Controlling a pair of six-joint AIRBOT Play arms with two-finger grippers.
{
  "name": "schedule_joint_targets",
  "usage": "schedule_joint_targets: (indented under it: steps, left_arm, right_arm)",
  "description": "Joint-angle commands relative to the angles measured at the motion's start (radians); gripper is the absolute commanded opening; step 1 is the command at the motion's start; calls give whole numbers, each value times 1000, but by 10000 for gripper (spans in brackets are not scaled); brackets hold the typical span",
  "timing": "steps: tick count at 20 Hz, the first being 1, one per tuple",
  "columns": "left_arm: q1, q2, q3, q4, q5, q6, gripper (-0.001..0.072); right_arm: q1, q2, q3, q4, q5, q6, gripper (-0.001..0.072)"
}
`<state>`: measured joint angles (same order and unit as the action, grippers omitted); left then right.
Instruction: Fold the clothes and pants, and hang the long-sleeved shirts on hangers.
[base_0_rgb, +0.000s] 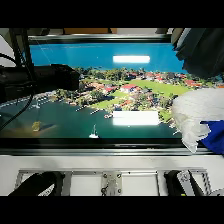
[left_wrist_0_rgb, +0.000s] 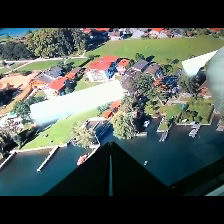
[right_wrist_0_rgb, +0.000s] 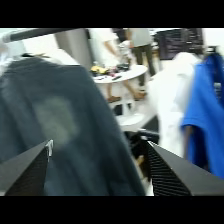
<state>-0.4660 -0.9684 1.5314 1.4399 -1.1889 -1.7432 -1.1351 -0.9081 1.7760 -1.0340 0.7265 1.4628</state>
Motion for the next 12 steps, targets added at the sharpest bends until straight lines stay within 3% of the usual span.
schedule_joint_targets:
  steps: [1,5,12]
  left_arm:
    - [0,0,0,1,-22,0,10]
    - [0,0,-1,2,-35,0,11]
    - [0,9,-51,-2,-40,0,10]
  right_arm:
    - [140,18,0,19,2,-45,661]
    - [415,11,-20,18,99,-208,662]
    - [977,10,-238,20,344,-313,662]
